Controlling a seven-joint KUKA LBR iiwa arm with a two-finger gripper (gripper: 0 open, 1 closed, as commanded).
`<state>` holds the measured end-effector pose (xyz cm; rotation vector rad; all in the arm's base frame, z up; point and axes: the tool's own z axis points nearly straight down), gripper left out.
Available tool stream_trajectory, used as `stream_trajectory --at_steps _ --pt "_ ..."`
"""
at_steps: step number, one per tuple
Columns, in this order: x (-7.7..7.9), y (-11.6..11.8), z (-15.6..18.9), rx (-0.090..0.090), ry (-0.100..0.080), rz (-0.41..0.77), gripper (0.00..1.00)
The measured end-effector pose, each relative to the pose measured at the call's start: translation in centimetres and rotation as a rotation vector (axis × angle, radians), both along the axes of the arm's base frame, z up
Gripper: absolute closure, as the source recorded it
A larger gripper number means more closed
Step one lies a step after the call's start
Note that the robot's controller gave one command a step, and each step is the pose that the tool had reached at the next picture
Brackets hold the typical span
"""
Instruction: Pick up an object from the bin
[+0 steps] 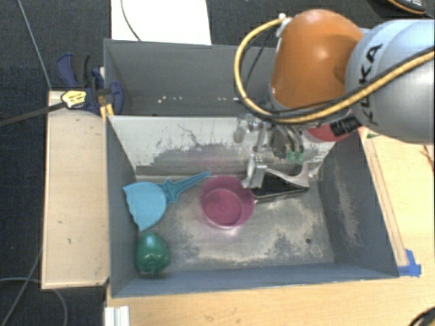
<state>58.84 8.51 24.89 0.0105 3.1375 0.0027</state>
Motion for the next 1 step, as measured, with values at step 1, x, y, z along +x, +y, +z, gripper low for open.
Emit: stream_trajectory --at_steps 1 --pt "0.0 0.0 0.0 0.0 0.0 0.0 0.0"
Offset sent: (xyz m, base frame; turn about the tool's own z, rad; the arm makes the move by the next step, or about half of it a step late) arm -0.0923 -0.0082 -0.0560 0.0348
